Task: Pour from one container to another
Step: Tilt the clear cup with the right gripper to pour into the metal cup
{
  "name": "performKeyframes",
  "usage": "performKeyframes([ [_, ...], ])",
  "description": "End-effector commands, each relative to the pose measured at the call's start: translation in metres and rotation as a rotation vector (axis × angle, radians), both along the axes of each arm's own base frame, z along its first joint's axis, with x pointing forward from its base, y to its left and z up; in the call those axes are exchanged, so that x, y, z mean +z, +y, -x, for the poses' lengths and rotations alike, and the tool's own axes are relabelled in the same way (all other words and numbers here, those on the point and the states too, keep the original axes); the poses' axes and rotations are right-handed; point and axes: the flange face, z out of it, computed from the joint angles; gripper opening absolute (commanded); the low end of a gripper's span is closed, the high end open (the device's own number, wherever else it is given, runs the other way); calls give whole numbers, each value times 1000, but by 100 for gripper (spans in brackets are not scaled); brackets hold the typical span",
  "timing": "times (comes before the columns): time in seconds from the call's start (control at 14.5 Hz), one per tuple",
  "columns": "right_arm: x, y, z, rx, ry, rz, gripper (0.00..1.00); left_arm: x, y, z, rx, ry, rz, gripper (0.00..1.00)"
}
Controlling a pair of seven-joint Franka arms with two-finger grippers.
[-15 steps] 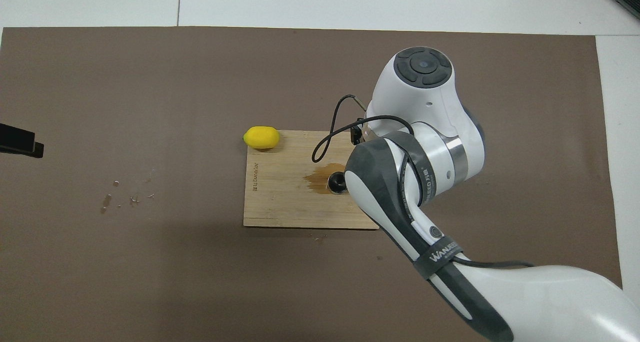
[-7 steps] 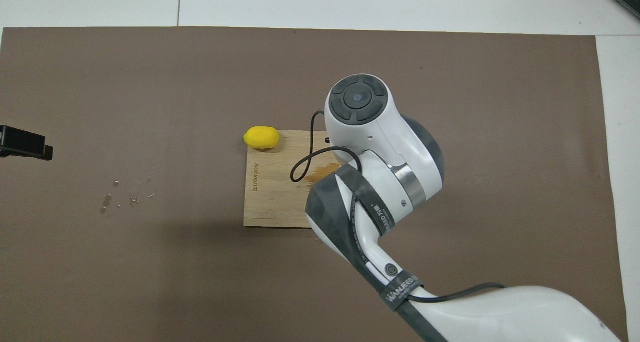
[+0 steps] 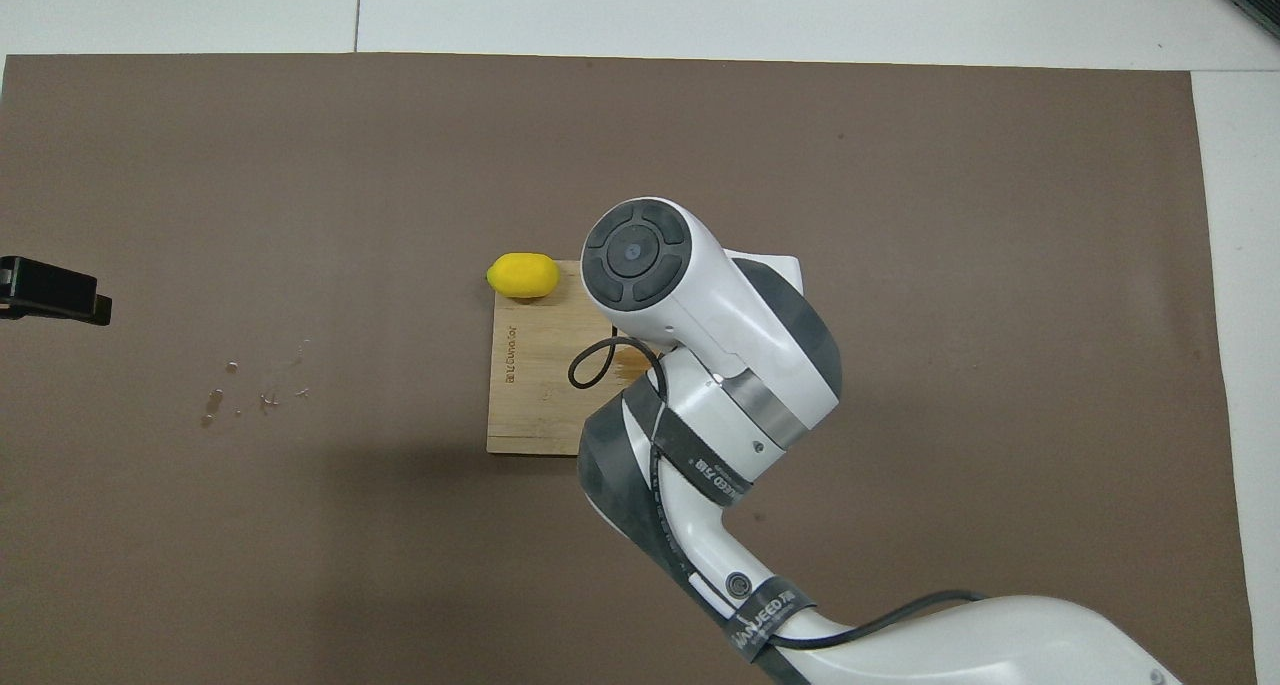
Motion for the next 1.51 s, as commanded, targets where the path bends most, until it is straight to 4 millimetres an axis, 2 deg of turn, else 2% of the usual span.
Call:
performKeyframes([
  [0.0,-2,4,15,35,-39,77,0,0,-3,8,2,-15,-17,100],
  [0.14,-8,7,22,67,-50,116,0,1,-3,8,4,-18,-18,100],
  [0.41,-7,8,30,98,-70,154,0,1,-3,8,5,-18,-18,100],
  [0.83,-9,10,34,117,-83,166,0,2,-3,7,8,-23,-18,100],
  [1.03,-11,14,29,19,-50,31,0,2,-3,7,8,-23,-18,100],
  [1.24,-6,2,15,-58,-29,-46,0,1,-2,7,10,-21,-18,100],
  [1.44,-6,-19,-1,-146,-5,-121,0,2,-1,8,11,-23,-18,100],
])
